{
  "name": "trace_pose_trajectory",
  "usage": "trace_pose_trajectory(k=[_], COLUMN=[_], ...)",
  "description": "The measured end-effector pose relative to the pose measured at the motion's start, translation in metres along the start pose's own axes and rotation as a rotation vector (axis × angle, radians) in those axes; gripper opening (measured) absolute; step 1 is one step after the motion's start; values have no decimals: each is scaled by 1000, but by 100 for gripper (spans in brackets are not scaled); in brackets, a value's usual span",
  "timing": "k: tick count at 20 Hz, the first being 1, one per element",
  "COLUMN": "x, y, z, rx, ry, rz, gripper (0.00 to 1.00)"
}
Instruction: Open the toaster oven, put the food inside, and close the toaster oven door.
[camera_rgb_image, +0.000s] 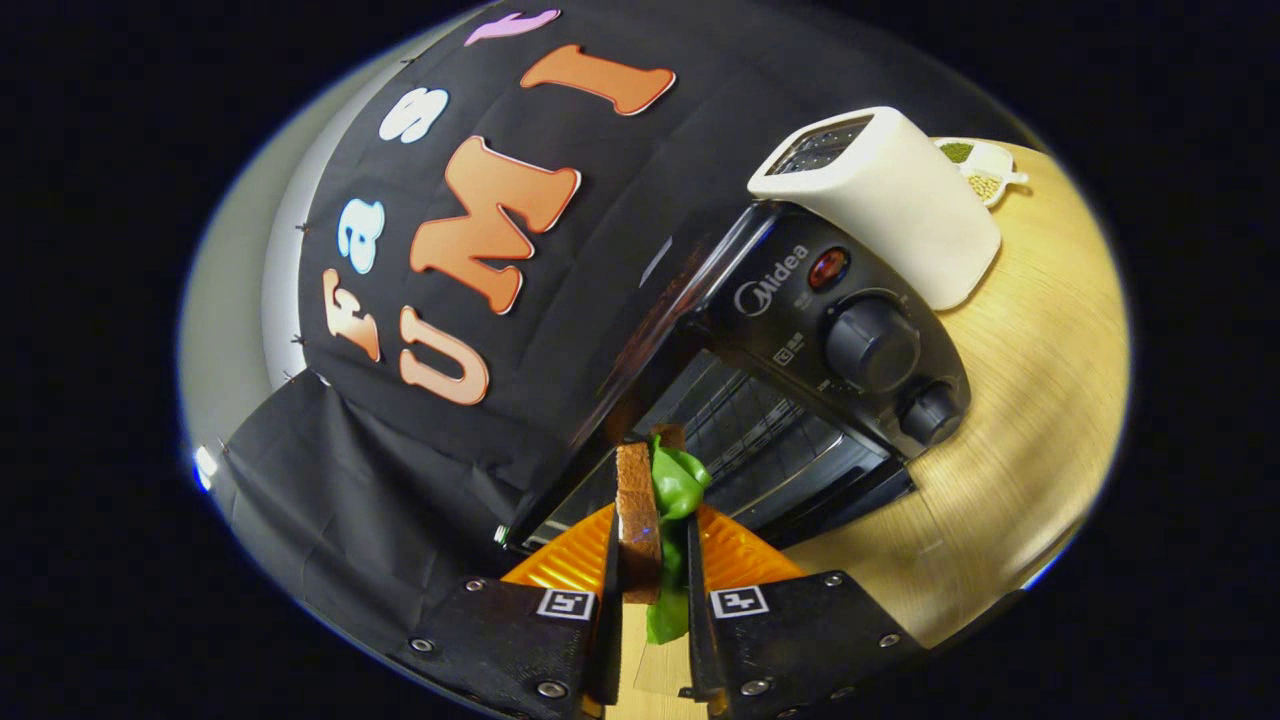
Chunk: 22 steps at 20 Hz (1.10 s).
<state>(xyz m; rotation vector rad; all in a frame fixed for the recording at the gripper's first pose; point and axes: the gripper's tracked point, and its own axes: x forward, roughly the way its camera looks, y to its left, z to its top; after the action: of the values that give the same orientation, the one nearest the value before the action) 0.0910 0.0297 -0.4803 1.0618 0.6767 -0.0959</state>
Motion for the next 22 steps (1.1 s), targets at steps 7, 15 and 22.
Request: trace_pose_trajectory(k=[7, 15, 22], x=[34, 63, 56], y=[-2, -14, -26], z=[0, 16, 25], rx=[71, -79, -409], ry=[-66, -225, -301], rz=[4, -89, -225], gripper=[28, 28, 47])
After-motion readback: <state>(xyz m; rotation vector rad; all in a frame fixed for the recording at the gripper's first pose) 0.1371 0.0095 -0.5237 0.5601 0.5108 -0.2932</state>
